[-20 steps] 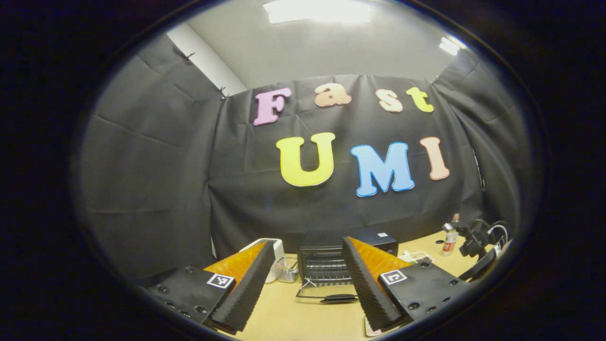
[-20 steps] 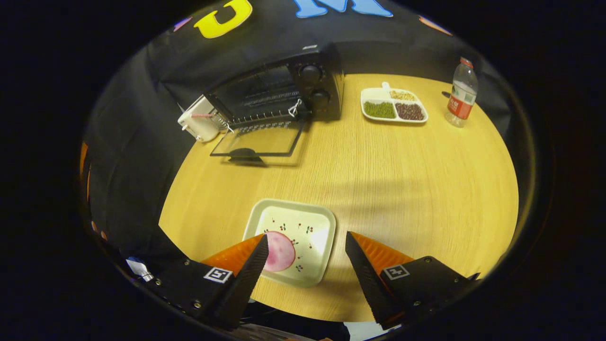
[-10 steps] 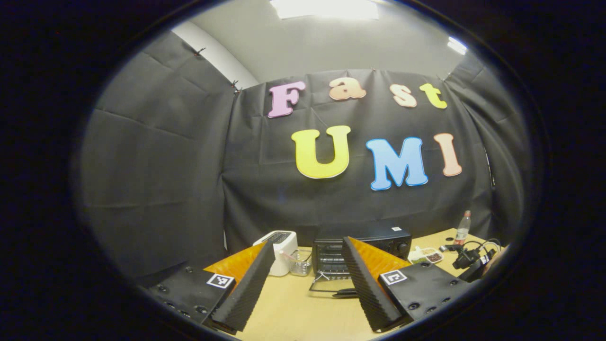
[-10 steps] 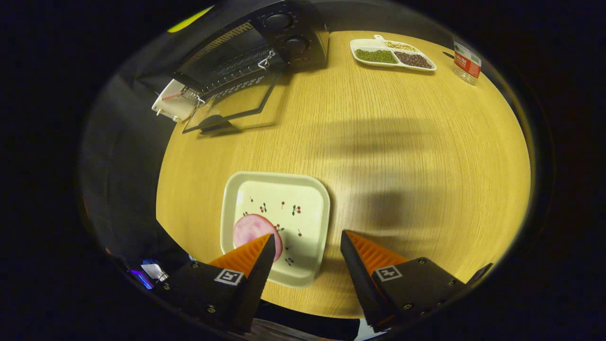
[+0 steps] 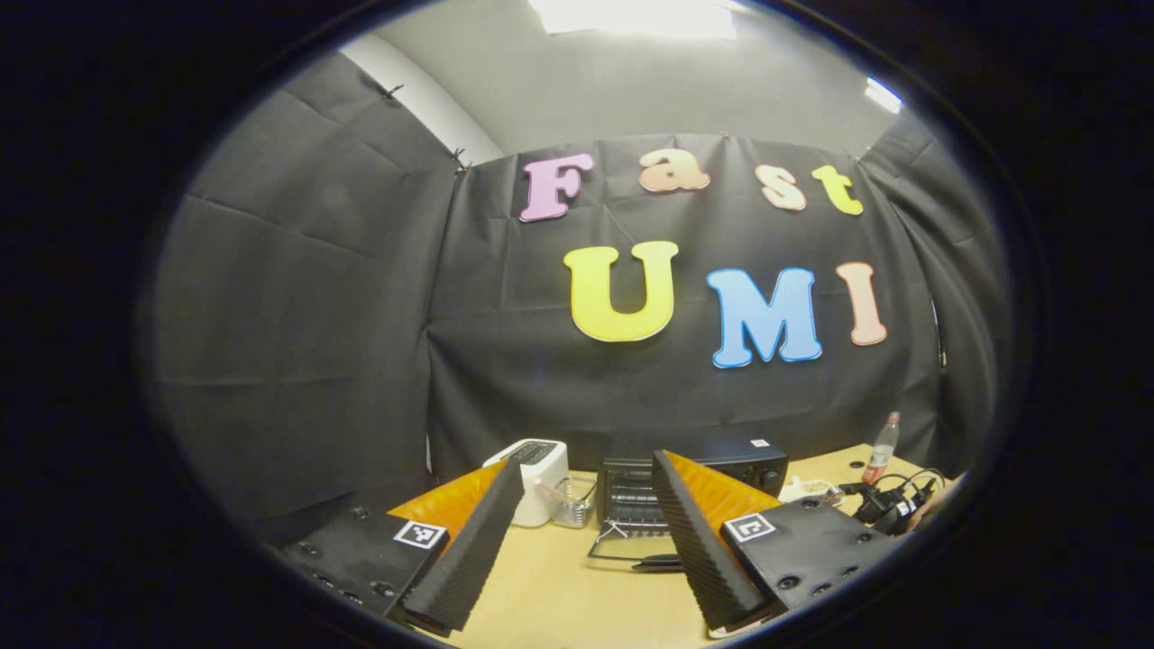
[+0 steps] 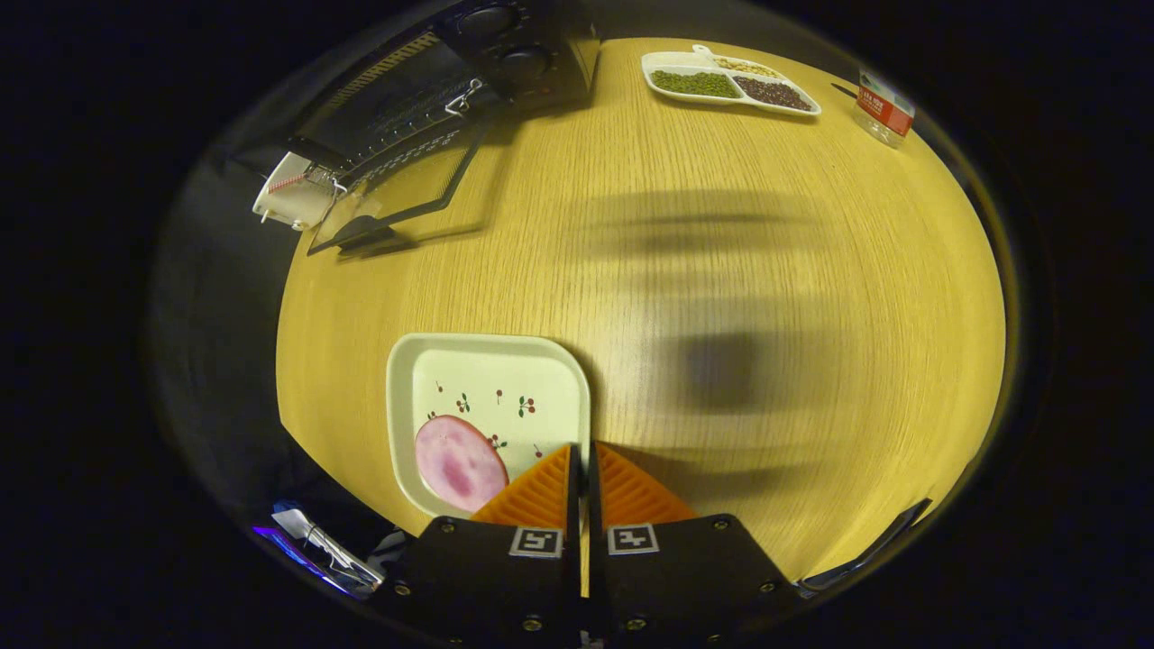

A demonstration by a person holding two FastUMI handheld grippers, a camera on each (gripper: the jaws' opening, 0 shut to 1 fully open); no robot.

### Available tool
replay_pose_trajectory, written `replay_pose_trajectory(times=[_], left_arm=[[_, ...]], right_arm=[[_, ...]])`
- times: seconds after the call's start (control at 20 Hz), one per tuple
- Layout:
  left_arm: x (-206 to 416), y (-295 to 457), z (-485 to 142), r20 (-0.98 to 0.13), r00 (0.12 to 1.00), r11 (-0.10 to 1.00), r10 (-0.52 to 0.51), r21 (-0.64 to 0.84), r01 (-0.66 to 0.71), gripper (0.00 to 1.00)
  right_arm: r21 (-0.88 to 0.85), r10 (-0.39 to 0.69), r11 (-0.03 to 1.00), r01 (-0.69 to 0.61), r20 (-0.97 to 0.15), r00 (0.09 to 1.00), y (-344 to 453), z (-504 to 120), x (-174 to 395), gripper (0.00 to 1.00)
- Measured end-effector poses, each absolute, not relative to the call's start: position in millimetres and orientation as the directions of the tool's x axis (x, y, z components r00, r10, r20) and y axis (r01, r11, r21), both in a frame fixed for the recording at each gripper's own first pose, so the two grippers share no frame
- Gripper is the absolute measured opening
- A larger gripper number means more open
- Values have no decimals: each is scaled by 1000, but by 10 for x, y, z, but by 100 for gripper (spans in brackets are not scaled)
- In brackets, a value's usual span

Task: Open the electric oven with the left hand, put the food in, and close the electric oven.

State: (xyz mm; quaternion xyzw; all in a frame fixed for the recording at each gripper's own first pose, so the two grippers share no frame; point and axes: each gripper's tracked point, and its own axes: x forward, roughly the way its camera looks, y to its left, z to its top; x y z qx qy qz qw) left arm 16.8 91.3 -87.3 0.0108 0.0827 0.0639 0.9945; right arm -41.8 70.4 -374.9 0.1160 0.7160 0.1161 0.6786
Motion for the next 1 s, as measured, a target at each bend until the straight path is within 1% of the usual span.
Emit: replay_pose_trajectory(times=[0.05, 0.25, 0.35, 0.5, 0.65, 0.8, 1.0], left_arm=[[168, 901, -878, -166, 978, 992, 127, 30, -123, 100], [153, 919, -889, -167, 978, 992, 128, 34, -124, 100], [155, 936, -896, -169, 977, 991, 131, 36, -127, 100], [130, 970, -875, -171, 976, 990, 137, 43, -131, 100], [124, 966, -872, -169, 976, 990, 140, 50, -134, 100], [149, 955, -873, -170, 975, 990, 140, 46, -134, 100], [203, 903, -904, -170, 977, 991, 131, 37, -127, 100]], right_arm=[[323, 325, 946, 33, -945, -47, 721, -3781, -420, 4], [389, 389, 921, -7, -920, -46, 723, -3796, -425, 1], [450, 450, 893, 20, -892, -50, 761, -3796, -426, 1], [539, 546, 835, 114, -837, -45, 811, -3772, -472, 1], [596, 606, 787, 160, -796, -17, 829, -3743, -462, 1], [634, 640, 752, 177, -768, 30, 815, -3664, -444, 1], [690, 683, 695, 201, -721, 117, 1031, -3508, -228, 1]])
